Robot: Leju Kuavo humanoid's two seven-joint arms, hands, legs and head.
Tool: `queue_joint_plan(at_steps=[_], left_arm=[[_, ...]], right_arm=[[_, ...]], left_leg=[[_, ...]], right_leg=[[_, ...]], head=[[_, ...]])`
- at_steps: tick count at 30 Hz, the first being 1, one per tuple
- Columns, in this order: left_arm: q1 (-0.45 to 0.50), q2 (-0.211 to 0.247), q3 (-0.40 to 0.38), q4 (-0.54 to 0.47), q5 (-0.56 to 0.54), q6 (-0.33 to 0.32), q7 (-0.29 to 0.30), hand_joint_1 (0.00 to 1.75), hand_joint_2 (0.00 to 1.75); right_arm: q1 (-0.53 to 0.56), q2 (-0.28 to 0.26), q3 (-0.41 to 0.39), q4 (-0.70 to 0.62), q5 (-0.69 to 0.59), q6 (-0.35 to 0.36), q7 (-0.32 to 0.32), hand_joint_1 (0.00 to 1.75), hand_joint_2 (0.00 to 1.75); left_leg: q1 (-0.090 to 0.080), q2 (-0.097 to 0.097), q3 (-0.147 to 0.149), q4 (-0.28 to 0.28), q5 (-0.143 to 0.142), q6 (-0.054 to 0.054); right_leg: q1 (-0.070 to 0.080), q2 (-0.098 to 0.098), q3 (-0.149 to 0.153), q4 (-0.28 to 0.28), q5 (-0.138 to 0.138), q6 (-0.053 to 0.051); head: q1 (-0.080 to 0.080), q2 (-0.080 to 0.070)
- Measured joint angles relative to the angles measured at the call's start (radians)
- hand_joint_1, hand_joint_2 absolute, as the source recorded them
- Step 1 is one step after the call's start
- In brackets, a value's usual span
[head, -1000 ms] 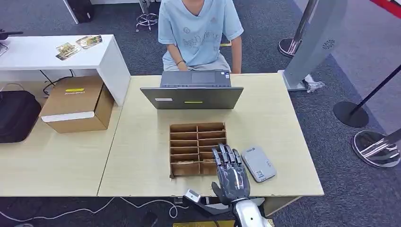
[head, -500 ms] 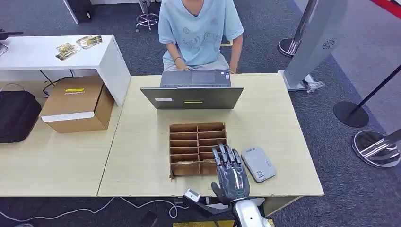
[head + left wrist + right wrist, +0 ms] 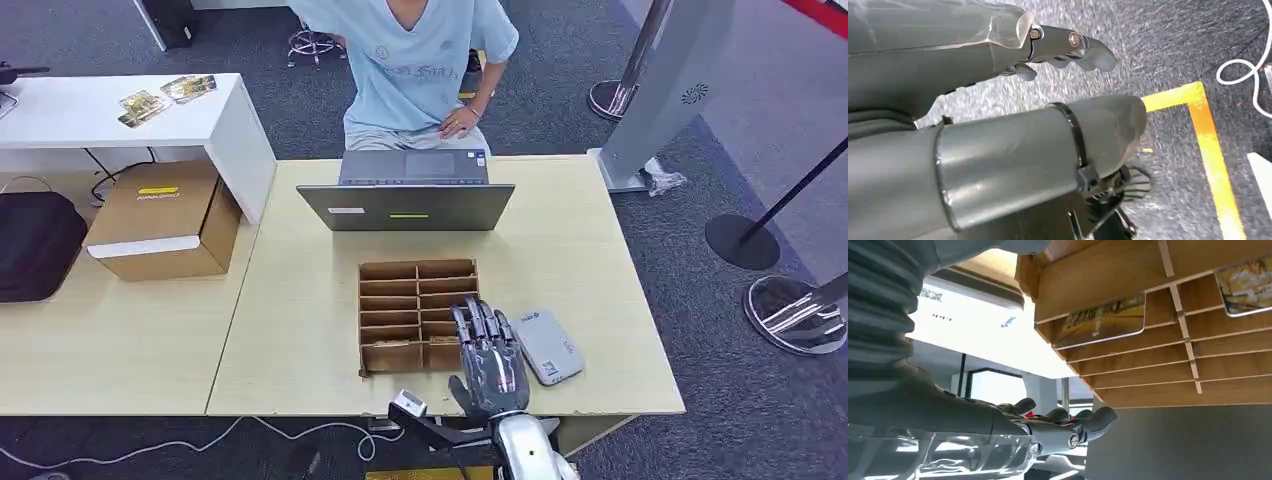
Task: Pass the card to the sensor for recognition and then transmit it.
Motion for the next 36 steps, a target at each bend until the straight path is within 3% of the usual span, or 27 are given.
queue_joint_plan(at_steps=[9,16,36], left_arm=[[0.005,-0.023,0.069,0.0,0.138,0.028,-0.045,0.0,0.0],[0.011,-0.039,0.116,0.0,0.227,0.034,-0.068,0.0,0.0],[0.013,-0.066,0.19,0.0,0.364,0.044,-0.1,0.0,0.0]], right_arm=[[-0.025,0.013,-0.005,0.024,0.0,-0.003,-0.008,0.3,1.75],[-0.03,0.019,-0.008,0.037,0.0,-0.006,-0.01,0.21,1.75],[-0.03,0.021,-0.02,0.043,0.0,-0.026,-0.017,0.3,1.75]], left_leg=[[0.0,0.0,0.0,0.0,0.0,0.0],[0.0,0.0,0.0,0.0,0.0,0.0],[0.0,0.0,0.0,0.0,0.0,0.0]], right_leg=[[0.0,0.0,0.0,0.0,0.0,0.0],[0.0,0.0,0.0,0.0,0.0,0.0],[0.0,0.0,0.0,0.0,0.0,0.0]], head=[[0.0,0.0],[0.0,0.0],[0.0,0.0]])
